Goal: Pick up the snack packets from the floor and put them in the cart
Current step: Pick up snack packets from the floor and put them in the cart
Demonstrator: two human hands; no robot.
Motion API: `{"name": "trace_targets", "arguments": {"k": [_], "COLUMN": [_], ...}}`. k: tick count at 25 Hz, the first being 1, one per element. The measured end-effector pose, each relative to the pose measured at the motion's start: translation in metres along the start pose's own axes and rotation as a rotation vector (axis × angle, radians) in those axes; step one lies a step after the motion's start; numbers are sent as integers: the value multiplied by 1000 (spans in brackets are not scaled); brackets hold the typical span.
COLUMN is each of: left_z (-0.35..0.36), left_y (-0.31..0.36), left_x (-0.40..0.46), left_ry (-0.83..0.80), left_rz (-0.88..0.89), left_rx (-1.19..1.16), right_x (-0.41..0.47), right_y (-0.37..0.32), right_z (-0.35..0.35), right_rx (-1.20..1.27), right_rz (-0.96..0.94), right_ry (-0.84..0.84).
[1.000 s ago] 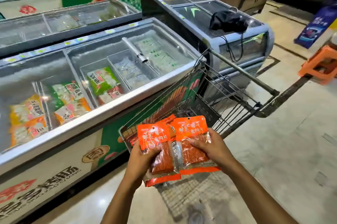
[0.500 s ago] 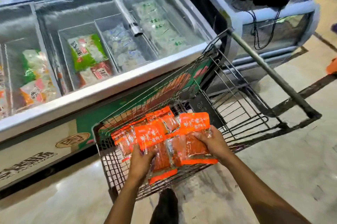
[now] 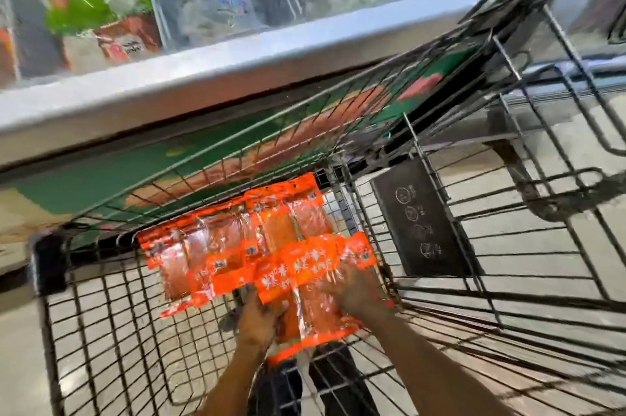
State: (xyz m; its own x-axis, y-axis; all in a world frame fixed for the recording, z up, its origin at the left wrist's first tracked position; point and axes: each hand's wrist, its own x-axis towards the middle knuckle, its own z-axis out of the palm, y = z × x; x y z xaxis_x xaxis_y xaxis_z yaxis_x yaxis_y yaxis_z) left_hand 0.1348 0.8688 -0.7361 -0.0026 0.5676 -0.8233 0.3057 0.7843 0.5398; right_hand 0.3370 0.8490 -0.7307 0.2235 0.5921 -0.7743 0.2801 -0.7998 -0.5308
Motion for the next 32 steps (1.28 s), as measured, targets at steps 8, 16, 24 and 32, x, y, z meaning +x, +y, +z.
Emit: {"name": "trace_targets", "arguments": {"k": [8, 16, 24, 32], "left_z": [20, 6, -28, -98], "left_y": [-25, -13, 98, 153], "left_x": [28, 15, -107, -305], "left_ry": [162, 193, 438, 771], "left_rz": [-146, -99, 147, 369], "left_rx": [520, 998, 964, 805], "right_x": [50, 49, -73, -255], "right_y": [45, 30, -113, -217], "right_z": [22, 0, -41, -53], "right_rx": [-461, -682, -806, -966], "right_rz": [211, 108, -304, -642], "right_ry": [-55, -26, 68, 237]}}
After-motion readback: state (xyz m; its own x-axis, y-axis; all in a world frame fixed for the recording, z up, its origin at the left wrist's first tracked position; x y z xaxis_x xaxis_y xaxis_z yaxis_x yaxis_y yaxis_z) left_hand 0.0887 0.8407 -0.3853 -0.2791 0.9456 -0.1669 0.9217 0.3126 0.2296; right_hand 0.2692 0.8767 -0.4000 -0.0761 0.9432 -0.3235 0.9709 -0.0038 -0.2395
